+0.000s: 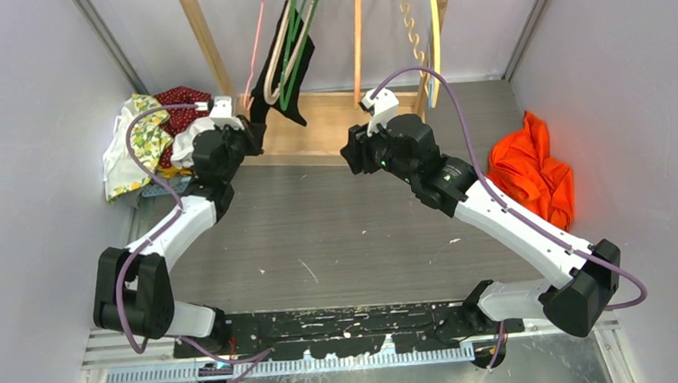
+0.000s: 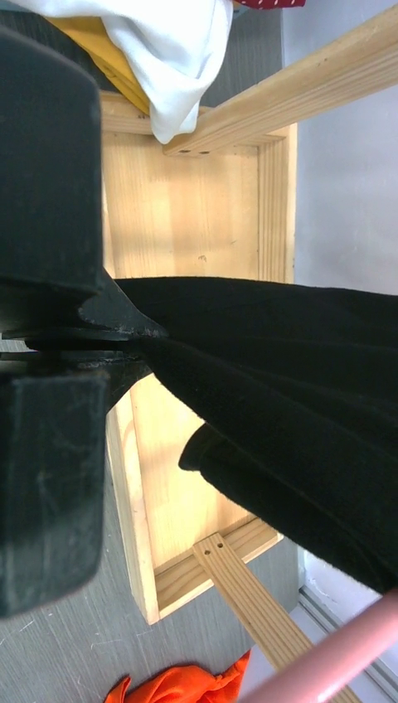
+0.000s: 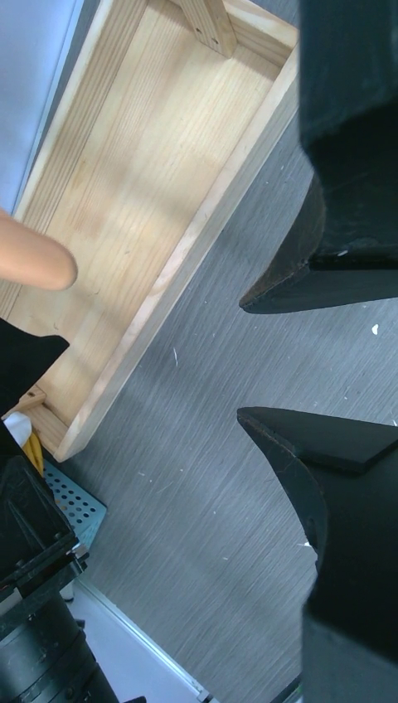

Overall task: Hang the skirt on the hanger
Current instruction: Place the hanger at the clothesline.

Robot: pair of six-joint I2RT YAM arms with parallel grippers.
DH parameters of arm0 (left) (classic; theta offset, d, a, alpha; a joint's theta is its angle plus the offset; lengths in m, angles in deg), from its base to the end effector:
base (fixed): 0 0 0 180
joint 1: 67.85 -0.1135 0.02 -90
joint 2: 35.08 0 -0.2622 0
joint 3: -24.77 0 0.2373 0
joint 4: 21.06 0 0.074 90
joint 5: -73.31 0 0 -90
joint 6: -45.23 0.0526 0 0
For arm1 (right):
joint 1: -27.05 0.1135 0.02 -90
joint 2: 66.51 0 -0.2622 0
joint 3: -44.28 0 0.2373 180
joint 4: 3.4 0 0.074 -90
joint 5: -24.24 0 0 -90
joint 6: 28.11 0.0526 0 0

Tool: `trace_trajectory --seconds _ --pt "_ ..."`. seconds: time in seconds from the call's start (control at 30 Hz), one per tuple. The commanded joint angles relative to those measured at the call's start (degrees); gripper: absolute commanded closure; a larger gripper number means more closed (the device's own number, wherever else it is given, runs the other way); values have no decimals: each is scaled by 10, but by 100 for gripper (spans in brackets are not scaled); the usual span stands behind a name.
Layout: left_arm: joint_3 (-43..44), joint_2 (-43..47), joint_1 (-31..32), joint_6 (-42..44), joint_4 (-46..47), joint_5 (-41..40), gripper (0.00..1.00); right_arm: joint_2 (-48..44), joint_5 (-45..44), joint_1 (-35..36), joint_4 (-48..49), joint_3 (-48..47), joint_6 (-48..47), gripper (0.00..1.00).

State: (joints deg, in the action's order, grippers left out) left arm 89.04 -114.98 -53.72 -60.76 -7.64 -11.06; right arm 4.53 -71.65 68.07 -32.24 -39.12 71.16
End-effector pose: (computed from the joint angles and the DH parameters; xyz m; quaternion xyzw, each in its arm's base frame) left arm 0.3176 -0.0853 0.3028 0.0224 0.7202 -0.2141 0.6595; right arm 0.2206 0.1848 0.3764 -0.1893 0.7780 0.2167 0.5585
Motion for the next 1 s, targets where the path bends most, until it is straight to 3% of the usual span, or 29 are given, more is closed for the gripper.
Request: trace_trajectory --seconds 0.0,0.63,0.8,0.87,0.97 --pt "-10 -13 -4 -3 28 -10 100 -6 1 -4 21 -1 6 50" --pt "-8 -5 -4 -8 8 -4 99 -6 3 -4 26 2 7 49" --pt "22 6 -4 -4 -36 3 83 2 4 -4 26 -4 9 49" --pt "34 17 -4 -4 -60 4 64 3 4 -4 24 -9 8 48" --pt "60 40 -3 -6 -111 -2 55 3 -1 -4 19 -15 8 48"
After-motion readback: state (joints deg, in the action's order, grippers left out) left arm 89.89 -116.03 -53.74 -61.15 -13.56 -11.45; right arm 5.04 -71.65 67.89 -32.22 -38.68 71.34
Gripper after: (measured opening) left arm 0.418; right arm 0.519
